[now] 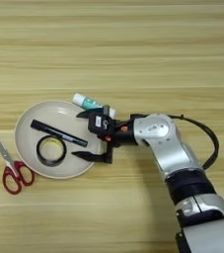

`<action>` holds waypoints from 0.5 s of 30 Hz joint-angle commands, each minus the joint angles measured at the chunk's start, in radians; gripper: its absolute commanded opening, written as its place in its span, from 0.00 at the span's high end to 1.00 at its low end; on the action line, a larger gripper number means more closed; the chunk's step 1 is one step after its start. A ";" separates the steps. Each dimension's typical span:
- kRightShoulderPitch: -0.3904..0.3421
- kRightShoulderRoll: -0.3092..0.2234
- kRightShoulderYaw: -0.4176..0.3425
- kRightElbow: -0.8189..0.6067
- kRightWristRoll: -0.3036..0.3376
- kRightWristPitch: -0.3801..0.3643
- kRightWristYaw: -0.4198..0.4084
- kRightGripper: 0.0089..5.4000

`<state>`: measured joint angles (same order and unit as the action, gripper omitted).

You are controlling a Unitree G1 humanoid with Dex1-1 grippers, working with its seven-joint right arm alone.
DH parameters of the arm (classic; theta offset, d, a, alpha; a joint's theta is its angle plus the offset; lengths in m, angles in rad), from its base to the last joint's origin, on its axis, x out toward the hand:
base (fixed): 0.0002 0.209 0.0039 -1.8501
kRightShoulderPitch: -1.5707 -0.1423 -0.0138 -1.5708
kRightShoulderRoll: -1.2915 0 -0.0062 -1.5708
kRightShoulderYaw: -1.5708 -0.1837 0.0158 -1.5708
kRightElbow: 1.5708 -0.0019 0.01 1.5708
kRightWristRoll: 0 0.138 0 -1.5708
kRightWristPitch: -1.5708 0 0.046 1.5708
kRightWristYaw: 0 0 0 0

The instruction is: Move the objects on the table

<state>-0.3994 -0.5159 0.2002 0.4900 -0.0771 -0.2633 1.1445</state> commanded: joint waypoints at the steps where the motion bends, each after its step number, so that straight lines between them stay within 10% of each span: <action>1: -0.078 -0.012 0.000 -0.012 -0.006 -0.014 -0.036 0.01; 15: -0.087 0.002 0.042 0.009 -0.016 -0.004 -0.020 0.21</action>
<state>-0.4252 -0.4962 0.2452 0.5166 -0.0862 -0.2710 1.1444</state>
